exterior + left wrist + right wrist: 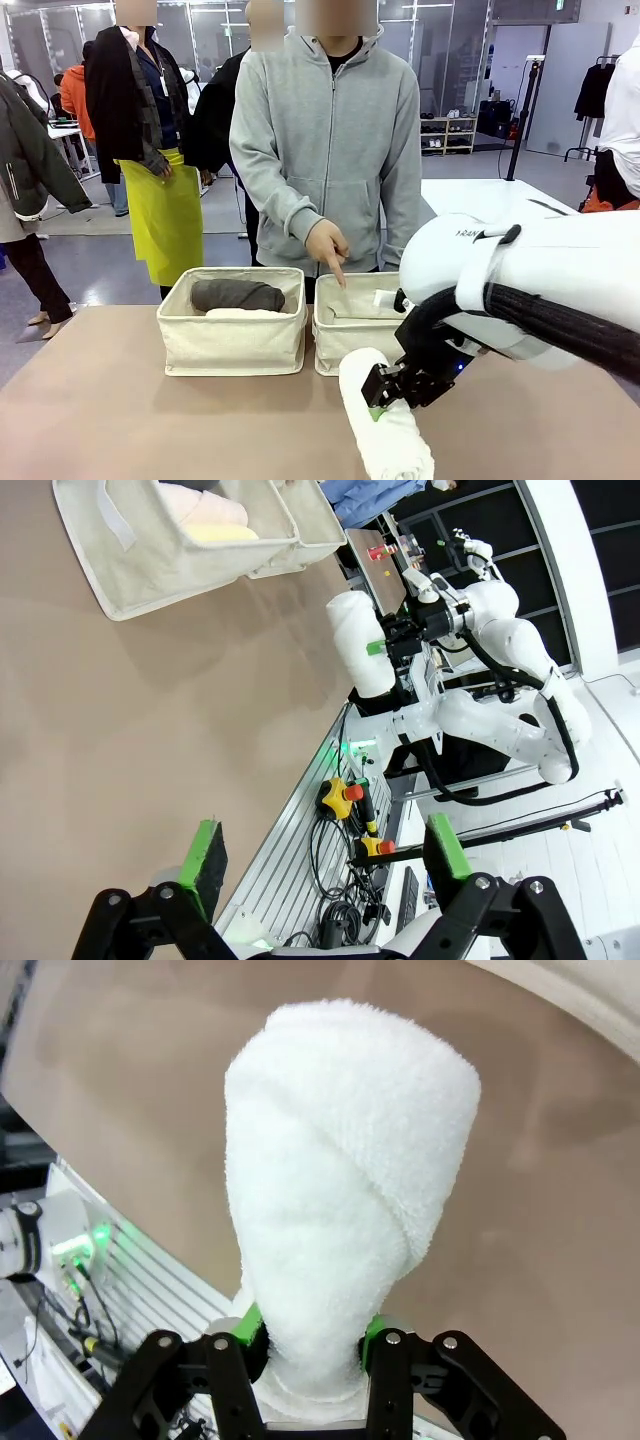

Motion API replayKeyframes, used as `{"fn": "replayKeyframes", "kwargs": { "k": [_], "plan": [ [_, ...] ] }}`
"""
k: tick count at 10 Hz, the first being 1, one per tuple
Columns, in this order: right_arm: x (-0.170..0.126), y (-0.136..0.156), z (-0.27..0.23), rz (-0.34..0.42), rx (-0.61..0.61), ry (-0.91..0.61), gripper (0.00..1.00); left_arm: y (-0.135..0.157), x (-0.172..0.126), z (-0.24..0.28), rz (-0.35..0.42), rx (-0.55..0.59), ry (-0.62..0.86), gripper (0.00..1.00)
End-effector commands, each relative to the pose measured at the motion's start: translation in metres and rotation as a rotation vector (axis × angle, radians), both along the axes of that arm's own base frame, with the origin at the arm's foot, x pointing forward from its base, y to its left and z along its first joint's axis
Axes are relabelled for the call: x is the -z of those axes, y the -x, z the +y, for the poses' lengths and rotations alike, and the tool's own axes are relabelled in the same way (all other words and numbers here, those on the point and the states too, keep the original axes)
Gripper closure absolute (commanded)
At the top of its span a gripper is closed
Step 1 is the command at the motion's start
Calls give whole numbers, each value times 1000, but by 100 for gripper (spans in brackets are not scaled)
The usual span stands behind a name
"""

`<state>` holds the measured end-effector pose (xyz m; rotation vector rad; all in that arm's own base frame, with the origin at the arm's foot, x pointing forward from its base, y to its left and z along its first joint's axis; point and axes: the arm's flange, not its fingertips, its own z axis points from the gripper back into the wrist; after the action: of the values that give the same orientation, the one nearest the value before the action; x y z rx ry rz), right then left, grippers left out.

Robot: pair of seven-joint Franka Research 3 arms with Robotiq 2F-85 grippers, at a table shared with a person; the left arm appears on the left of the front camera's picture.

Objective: Divide the towels into two baskets.
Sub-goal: Pick up one hotel-folded towel from the bottom of the table and place it in the Fabric basket indicated by the person.

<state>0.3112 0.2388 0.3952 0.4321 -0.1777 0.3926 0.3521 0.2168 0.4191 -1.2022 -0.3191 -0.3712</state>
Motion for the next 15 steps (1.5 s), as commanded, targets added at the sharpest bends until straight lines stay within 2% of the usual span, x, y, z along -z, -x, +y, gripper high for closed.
{"fn": "replayKeyframes", "kwargs": {
  "k": [1, 2, 3, 4, 6, 7, 8, 9, 10, 11, 13, 14, 15],
  "plan": [
    [-32, 0, 1, -139, -245, 108, 68, 4, -1, 2, 2, 8, 0, 0],
    [-50, -6, 2, -189, -406, 194, 68, 4, -1, 2, 2, 8, 0, 0],
    [-64, -13, 5, -226, -509, 285, 68, 4, -1, 2, 2, 8, 0, 0],
    [-76, -24, 7, -277, -540, 375, 68, 4, -1, 2, 2, 8, 0, 0],
    [-102, -38, 16, -326, -692, 421, 68, 4, -1, 2, 2, 8, 0, 0],
    [-114, -46, 22, -409, -806, 489, 68, 4, -1, 2, 2, 8, 0, 0],
    [-124, -60, 27, -450, -875, 576, 68, 4, -1, 2, 2, 8, 0, 0],
    [-132, -79, 31, -460, -957, 612, 68, 4, -1, 2, 2, 8, 0, 0],
    [-137, -96, 35, -468, -1103, 595, 68, 4, -1, 2, 2, 8, 0, 0],
    [-141, -126, 36, -495, -1145, 597, 68, 4, -1, 2, 2, 8, 0, 0],
    [-144, -175, 30, -458, -1196, 545, 68, 4, -1, 2, 2, 8, 0, 0],
    [-143, -189, 28, -408, -1227, 580, 68, 4, -1, 2, 2, 8, 0, 0],
    [-143, -197, 28, -399, -1241, 576, 68, 4, -1, 2, 2, 8, 0, 0]
  ]
}}
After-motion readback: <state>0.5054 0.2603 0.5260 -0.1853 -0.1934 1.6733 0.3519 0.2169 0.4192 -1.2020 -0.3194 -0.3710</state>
